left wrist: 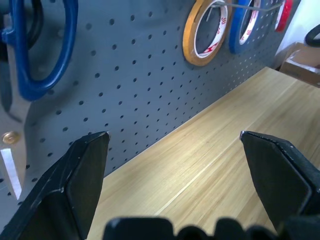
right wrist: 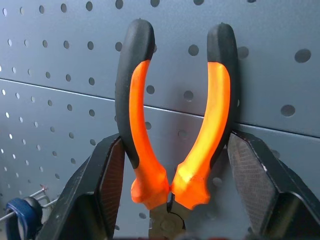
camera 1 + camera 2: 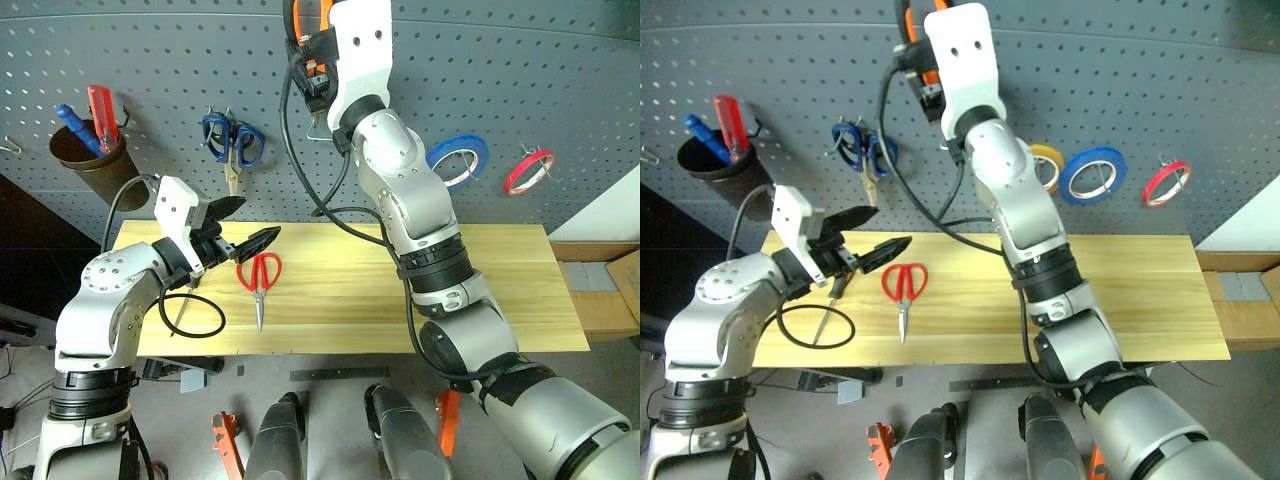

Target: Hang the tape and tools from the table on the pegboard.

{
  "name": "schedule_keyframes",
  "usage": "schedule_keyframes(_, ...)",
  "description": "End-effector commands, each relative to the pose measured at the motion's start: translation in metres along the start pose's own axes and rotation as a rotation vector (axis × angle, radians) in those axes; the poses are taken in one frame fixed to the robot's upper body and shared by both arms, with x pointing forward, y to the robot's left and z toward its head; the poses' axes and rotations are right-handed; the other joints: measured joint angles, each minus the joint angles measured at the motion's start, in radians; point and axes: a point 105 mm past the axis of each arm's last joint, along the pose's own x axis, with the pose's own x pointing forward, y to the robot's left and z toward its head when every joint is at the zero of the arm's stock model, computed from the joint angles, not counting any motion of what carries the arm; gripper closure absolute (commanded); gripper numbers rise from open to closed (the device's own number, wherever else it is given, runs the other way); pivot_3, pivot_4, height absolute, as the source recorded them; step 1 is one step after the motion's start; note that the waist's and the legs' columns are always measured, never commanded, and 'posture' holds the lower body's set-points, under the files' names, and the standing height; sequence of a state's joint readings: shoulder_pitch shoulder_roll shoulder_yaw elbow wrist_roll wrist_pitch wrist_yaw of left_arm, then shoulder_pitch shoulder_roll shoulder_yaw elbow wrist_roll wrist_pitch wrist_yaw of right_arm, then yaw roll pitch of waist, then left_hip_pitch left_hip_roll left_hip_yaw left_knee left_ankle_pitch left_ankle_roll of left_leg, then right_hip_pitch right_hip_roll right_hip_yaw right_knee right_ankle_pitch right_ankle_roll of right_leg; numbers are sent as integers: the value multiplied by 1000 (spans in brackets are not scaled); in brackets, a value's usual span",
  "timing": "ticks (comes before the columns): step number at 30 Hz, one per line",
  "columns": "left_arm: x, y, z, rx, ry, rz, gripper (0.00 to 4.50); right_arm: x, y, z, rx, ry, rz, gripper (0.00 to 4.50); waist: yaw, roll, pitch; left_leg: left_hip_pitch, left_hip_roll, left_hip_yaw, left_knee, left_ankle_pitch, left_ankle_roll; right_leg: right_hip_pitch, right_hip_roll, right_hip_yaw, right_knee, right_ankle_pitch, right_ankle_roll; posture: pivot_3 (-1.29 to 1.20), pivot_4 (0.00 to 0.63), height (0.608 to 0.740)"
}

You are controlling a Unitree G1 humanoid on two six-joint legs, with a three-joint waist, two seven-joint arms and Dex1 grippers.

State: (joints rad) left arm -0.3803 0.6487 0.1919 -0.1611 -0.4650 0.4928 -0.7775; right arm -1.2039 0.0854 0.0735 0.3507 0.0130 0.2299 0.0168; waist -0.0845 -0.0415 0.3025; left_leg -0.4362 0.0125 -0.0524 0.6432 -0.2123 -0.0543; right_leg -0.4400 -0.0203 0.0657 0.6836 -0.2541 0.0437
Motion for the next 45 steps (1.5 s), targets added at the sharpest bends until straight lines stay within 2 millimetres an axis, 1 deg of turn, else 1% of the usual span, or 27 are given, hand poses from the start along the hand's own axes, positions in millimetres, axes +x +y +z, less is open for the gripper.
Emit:
schedule_keyframes(1, 4, -5, 12, 36, -45, -26, 0, 0, -5, 9, -44, -57, -14, 1863, 1, 0, 0, 0, 0, 0, 0, 0, 0, 0, 0, 0, 0, 0, 0, -26, 214, 740)
schedule_keyframes(16, 12, -8, 9, 44, -46, -49, 0, -20, -4, -51, -100, 113, -20, 1863, 1, -1, -1, 0, 0, 0, 1, 0, 0, 0, 0, 0, 2, 0, 0, -45, 225, 740)
schedule_keyframes(20, 14, -8, 8, 52, -45, -51, 0, -23, -6, -62, -104, 159, -29, 1863, 1, -1, -2, 0, 0, -1, 1, 0, 0, 0, 0, -1, 3, 0, 0, -48, 227, 740)
schedule_keyframes(21, 15, -8, 7, 54, -46, -51, 0, -24, -6, -65, -104, 171, -30, 1140, 1, -1, -2, 0, 0, -1, 1, 0, 0, 0, 0, -1, 3, 0, 0, -48, 227, 740)
schedule_keyframes(22, 15, -8, 7, 54, -46, -51, 0, -25, -6, -66, -104, 179, -30, 922, 1, -2, -2, 0, 0, -1, 1, 0, 0, 0, 0, -1, 3, 0, 0, -48, 227, 740)
schedule_keyframes(24, 16, -9, 6, 56, -45, -49, 0, -27, -5, -70, -106, 198, -20, 232, 1, -2, -3, 0, 0, -1, 2, 0, 0, 0, 0, -1, 3, 0, 0, -48, 227, 740)
schedule_keyframes(25, 17, -9, 5, 56, -44, -48, 0, -29, -4, -72, -109, 208, -14, 34, 1, -2, -3, 0, 0, -1, 2, 0, 0, 0, 0, 0, 3, 0, 0, -52, 226, 740)
schedule_keyframes(28, 18, -9, 4, 62, -44, -43, 0, -34, -1, -79, -117, 241, 2, 34, 1, -2, -3, 1, 0, 0, 2, 1, 0, 0, 0, 0, 5, 0, 0, -52, 226, 740)
schedule_keyframes(33, 21, -7, -2, 70, -27, -10, 0, -49, 2, -94, -123, 318, 26, 34, 0, -2, -3, 1, 0, 0, 2, 1, 0, 0, 0, 0, 4, 0, 0, -57, 228, 740)
schedule_keyframes(36, 23, -8, -12, 61, 10, 14, 0, -60, 6, -102, -110, 368, 55, 34, 0, -2, -3, 1, 0, 0, 2, 1, 0, 0, 0, 0, 5, 0, 0, -59, 230, 740)
schedule_keyframes(38, 24, -14, -35, 25, 100, 44, 0, -79, 22, -109, -66, 434, 164, 34, 1, -2, -4, 1, 0, 0, 2, 1, 0, 0, 0, 0, 5, 0, 0, -62, 233, 740)
schedule_keyframes(39, 23, -15, -48, -21, 146, 83, 0, -90, 31, -110, -38, 465, 225, 34, 0, -2, -4, 1, 0, 0, 2, 0, 0, 0, 0, 0, 4, 0, 0, -65, 235, 740)
schedule_keyframes(41, 20, -16, -66, -67, 218, 147, 0, -107, 44, -110, 2, 507, 319, 34, 0, -2, -4, 1, 0, 0, 2, 0, 0, 0, 0, 0, 4, 0, 0, -69, 239, 740)
schedule_keyframes(44, 11, -12, -102, -149, 367, 309, 0, -136, 63, -107, 63, 576, 473, 34, 0, -2, -4, 1, 0, -1, 2, 0, 0, 0, 0, 0, 5, 0, 0, -76, 246, 740)
schedule_keyframes(45, 8, -11, -112, -168, 417, 353, 0, -142, 66, -106, 76, 593, 503, 34, 0, -2, -4, 1, 0, -2, 3, 0, 0, 0, 1, -1, 5, 0, 0, -77, 248, 740)
